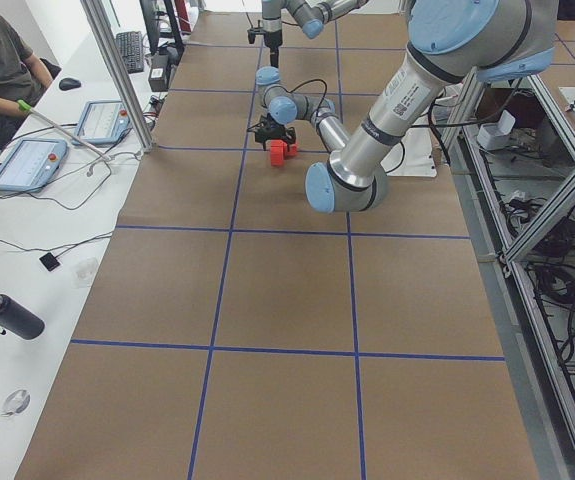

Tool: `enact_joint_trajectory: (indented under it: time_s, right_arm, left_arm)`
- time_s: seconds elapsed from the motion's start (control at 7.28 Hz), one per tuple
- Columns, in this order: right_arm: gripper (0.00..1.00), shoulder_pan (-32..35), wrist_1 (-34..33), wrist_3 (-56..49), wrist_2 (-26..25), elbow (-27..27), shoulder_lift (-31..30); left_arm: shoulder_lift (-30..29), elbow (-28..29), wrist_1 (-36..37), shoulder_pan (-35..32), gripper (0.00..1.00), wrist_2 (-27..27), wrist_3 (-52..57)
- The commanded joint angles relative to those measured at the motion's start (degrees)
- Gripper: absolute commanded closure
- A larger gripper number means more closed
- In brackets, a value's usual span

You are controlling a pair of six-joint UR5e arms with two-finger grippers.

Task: Form red blocks into L shape at center
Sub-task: 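Open the left gripper and release the red cube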

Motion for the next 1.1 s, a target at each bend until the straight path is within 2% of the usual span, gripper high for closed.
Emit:
enact_joint_trajectory:
  time_s: [0.0,0.96]
  right_arm:
    - [0.00,-0.1,0.0,-0.1,0.0,-0.2,0.1]
    - [0.00,-0.1,0.0,-0.1,0.0,-0.2,0.1]
  left_arm:
    - [4.3,-4.0,0.3,-0.7,0.00,-0.9,0.8]
    - [6.6,-4.6,0.2,0.4,0.00,-1.4,1.1]
